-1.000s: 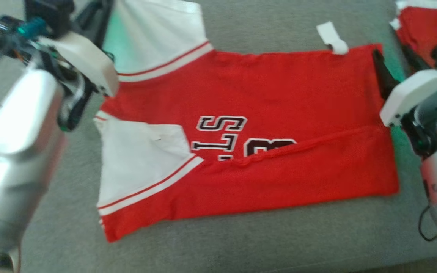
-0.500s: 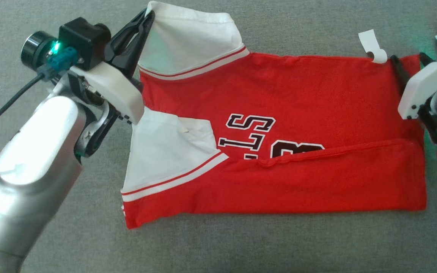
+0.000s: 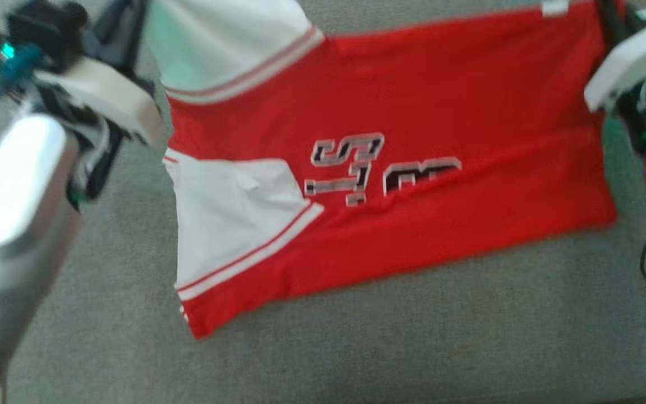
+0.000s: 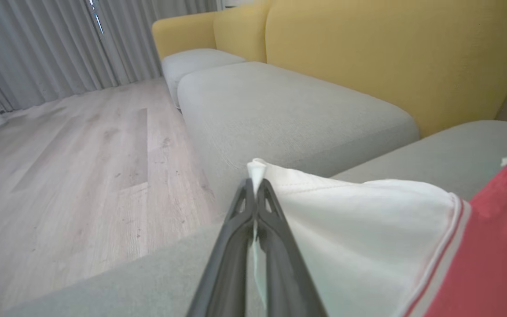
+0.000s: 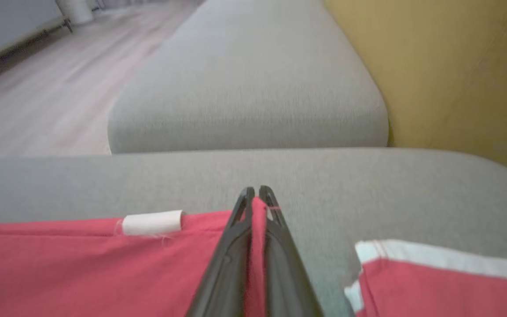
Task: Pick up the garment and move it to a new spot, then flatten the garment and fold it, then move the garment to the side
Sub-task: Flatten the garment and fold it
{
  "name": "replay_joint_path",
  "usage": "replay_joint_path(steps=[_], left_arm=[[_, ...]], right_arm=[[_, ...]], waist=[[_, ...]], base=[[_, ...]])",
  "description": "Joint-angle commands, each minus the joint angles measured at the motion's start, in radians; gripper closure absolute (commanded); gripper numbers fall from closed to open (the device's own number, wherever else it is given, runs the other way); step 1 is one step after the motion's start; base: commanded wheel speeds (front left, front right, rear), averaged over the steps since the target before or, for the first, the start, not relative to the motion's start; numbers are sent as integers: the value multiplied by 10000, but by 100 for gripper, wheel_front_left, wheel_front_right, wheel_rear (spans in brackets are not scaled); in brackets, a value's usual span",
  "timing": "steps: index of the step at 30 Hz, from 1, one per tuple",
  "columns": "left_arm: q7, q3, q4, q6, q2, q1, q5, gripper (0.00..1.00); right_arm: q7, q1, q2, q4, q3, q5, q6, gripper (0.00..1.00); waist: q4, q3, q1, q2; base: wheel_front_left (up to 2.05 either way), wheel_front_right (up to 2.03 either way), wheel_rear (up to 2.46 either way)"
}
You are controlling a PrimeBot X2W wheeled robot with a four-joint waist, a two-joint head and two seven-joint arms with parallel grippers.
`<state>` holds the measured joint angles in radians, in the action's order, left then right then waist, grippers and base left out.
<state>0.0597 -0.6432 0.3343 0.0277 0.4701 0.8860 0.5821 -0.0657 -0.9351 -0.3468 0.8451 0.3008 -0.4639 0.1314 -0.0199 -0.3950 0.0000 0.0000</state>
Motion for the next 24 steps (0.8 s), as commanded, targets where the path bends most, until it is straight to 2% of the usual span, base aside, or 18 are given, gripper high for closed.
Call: replay_joint_path(steps=[1,8,14,19,24], left_arm=[[-147,581,-110,50,454,758,-88,100],[-947,625,1224,-199,87,1994,-356,100],[-1583,416,2175,-610,-291,2313,-412,100],[-1750,105,2108,-910,-263,1748,-367,100],[-1247,-44,1181,-1183,-11,575,313,100]], right_arm=[[204,-312,28,-361,125,-116,-7,100],[1200,-1269,70,-252,141,-529,-7,100],[1476,-1273,86,207,409,-950,-7,100],[1381,-721,-149,211,802,-1623,-7,100],[906,68,-599,7,1339,-2413,-7,100]], waist=[[-73,-44,0,0],[-172,-237,0,0],[-37,-179,0,0],[136,73,0,0],[309,444,0,0]], base=[[0,0,0],[0,0,0],[0,0,0],[0,0,0],[0,0,0]])
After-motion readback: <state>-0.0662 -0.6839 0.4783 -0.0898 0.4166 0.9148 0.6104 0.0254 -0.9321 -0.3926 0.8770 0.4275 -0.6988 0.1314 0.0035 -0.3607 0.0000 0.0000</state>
